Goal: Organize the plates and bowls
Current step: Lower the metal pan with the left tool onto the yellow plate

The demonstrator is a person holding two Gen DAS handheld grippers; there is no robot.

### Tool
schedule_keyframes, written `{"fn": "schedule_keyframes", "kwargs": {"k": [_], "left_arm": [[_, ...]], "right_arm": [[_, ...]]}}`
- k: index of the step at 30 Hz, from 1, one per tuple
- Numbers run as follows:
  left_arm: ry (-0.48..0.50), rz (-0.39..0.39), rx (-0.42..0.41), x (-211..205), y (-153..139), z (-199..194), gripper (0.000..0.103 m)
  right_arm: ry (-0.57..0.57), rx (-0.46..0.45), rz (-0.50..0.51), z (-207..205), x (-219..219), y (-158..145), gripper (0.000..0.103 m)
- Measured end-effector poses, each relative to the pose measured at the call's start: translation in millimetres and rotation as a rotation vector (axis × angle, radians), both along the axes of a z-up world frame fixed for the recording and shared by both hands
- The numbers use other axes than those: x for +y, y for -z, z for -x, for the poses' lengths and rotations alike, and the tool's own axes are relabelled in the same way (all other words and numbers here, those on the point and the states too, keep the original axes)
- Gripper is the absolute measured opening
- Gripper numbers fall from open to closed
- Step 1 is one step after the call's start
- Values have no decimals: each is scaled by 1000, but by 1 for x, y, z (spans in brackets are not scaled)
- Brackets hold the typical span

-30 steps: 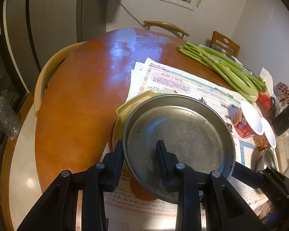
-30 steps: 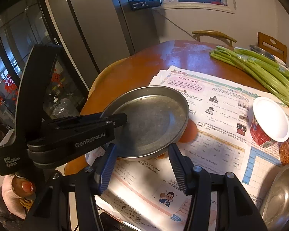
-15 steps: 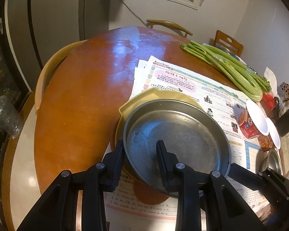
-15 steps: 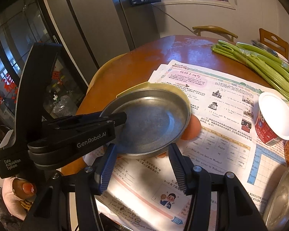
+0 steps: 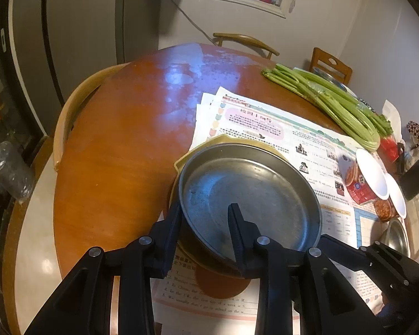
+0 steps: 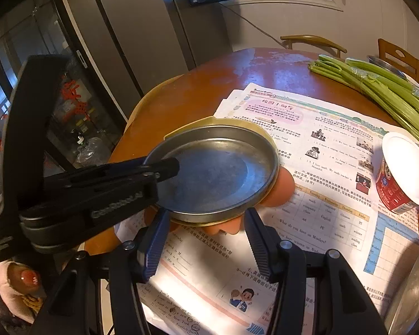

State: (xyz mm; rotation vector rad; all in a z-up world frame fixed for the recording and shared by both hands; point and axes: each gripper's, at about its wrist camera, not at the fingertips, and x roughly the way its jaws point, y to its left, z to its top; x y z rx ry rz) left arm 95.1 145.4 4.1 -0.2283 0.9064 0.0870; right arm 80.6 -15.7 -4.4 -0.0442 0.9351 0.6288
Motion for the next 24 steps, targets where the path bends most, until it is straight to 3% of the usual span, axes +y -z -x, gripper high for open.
{"fn": "schedule_keyframes", "kwargs": {"k": [14,18,24], "left_arm": [[-27,14,-29,12,-6,11,35],[-44,40,-31,22,-6,15,44],[-63,106,-19,34,2,15,50]], "right_arm": [[-9,10,18,-5,6,9,56],[-7,1,16,-4,6,8,56],[-13,-17,26,-3,7,7,56]]}}
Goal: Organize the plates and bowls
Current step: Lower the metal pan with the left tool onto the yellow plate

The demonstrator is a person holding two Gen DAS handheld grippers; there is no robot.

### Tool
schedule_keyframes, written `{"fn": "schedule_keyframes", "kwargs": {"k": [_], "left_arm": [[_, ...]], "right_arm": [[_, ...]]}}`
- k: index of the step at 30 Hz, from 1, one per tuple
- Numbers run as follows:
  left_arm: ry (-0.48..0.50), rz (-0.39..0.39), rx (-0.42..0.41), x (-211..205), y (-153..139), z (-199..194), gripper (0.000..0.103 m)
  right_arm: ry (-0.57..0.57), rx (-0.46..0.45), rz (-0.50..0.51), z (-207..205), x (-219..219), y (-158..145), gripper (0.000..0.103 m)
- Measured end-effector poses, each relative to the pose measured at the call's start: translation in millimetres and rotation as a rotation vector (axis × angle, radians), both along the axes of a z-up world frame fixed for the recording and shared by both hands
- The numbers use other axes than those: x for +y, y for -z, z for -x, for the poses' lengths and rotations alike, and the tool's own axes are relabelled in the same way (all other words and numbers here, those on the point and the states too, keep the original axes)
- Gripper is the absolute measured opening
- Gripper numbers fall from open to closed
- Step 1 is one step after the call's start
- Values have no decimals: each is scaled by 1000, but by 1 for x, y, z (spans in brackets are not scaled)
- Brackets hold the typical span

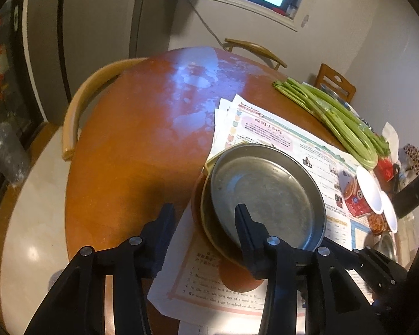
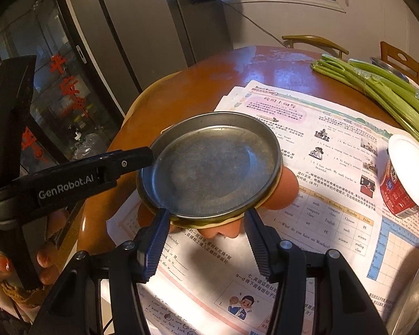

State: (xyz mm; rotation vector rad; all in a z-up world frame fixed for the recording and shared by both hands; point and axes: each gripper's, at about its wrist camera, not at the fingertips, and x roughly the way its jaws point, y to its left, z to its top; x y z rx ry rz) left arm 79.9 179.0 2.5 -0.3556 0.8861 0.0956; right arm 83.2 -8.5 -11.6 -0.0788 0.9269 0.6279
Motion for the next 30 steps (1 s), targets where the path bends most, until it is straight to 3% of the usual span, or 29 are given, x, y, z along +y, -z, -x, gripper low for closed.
{"fn": "schedule_keyframes", "kwargs": {"k": [5,12,30], "left_arm": [[0,128,25,11,12,-2,56],[-13,176,48,11,23,-3,58],[41,168,39,-15,24,-14,57]], "right_arm": [[10,-27,-56,2,-9,-13,56],[71,-27,-97,-7,-30,-21,56],[62,87,-113,-17,-30,2,56]]}}
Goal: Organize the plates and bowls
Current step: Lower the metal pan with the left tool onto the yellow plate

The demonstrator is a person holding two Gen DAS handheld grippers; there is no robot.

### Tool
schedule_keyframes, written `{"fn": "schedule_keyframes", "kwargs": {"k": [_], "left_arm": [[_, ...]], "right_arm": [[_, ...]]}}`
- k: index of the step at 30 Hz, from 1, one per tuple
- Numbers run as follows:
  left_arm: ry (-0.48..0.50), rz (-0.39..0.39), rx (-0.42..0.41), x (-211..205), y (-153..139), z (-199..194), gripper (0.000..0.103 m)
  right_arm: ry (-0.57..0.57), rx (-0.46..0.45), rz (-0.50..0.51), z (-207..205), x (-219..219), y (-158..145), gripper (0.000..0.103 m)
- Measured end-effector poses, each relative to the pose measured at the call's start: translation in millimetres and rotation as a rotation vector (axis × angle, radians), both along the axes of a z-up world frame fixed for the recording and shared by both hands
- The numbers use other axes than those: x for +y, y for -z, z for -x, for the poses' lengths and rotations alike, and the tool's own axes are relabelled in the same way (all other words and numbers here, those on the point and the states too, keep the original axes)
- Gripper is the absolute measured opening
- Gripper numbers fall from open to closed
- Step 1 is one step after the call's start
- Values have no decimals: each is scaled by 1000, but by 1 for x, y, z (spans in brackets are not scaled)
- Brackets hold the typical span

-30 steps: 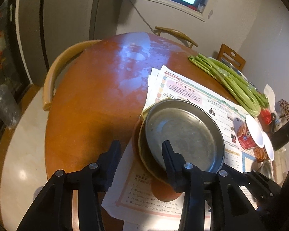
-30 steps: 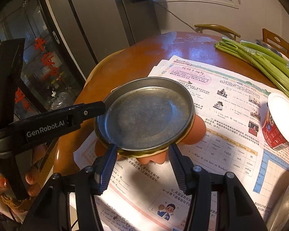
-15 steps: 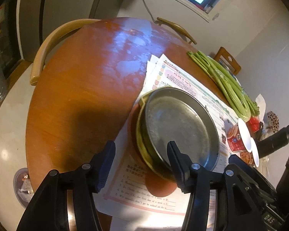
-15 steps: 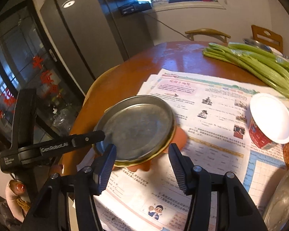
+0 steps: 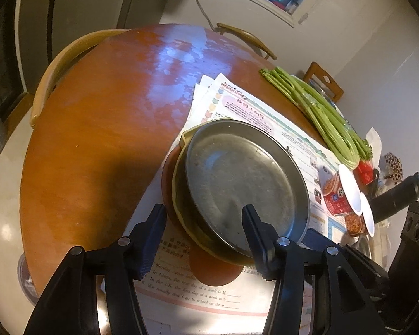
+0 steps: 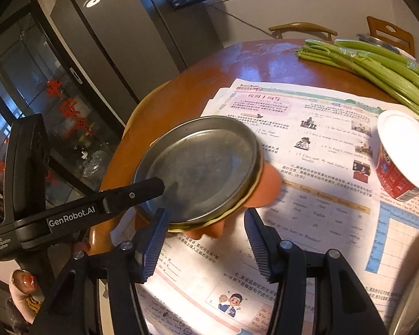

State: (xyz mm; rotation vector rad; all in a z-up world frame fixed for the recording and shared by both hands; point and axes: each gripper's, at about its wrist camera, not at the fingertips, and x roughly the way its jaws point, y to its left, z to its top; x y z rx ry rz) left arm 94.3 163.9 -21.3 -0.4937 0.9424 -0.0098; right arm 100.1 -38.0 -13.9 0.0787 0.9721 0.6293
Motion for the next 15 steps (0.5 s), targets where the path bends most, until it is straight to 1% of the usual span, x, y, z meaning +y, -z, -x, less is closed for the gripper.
{"fn": "schedule_keyframes", "kwargs": {"k": [6,11,15], "left_arm": [[7,-10,-2,-5,1,-8,57],[23,4,-3,-9,1,-16,57],[37,-24,-4,-14,2,-25,57]], "right_arm": [[11,1,-2,-2,-1,2,56],[30,2,-4,-7,-5,5,56],[47,10,-12,-12,-9,7,56]]}}
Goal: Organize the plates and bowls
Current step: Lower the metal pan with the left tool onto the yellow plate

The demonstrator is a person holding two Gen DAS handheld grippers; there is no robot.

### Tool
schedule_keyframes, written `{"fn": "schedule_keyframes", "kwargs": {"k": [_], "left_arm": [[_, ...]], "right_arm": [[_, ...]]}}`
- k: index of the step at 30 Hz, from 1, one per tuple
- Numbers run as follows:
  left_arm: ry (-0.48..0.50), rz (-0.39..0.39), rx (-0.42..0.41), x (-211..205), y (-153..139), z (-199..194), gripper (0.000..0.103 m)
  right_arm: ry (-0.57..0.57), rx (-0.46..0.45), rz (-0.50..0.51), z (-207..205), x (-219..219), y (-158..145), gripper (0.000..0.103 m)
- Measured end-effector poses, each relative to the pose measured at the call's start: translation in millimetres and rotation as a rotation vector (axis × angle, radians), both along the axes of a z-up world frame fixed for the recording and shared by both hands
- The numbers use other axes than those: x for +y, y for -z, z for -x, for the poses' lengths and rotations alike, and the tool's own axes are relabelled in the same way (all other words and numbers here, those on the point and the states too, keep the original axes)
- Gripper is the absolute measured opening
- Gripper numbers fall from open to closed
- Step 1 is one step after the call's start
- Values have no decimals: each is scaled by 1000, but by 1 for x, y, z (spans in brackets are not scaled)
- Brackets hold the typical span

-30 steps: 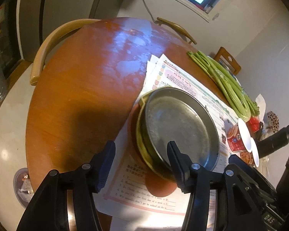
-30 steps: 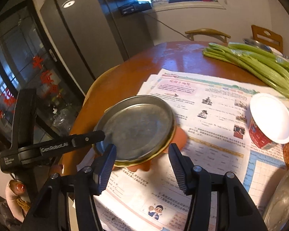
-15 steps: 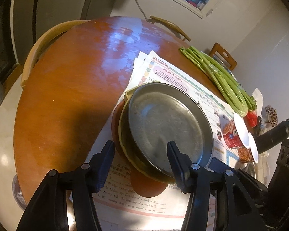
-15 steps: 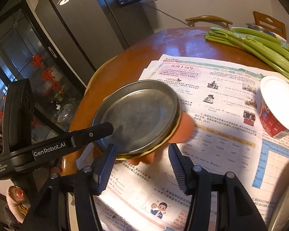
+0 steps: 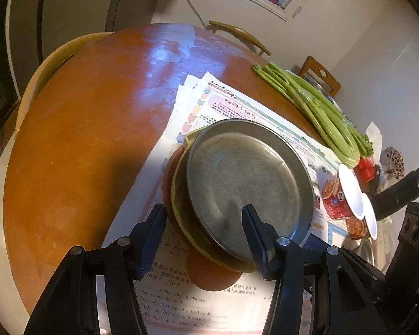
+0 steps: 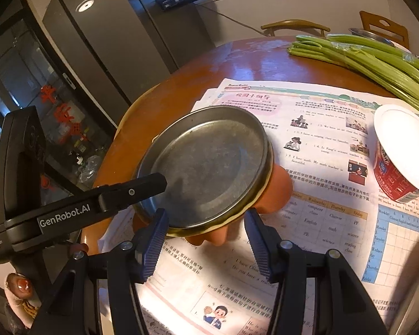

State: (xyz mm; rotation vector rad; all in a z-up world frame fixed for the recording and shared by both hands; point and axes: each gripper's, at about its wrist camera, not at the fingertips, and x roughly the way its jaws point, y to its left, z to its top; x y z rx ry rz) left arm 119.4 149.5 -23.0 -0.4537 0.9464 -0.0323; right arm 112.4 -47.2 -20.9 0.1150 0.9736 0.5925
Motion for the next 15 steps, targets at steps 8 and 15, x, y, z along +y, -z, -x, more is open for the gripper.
{"fn": "schedule_keyframes", "kwargs": {"k": [8,15], "left_arm": [[30,8,6,-5,3,-14,57],[33,7,-4,-6,3,-17,57]], "right_arm": [[27,-8,13,-6,-3,0,56],[41,-15,17,-8,-2,0,57]]}}
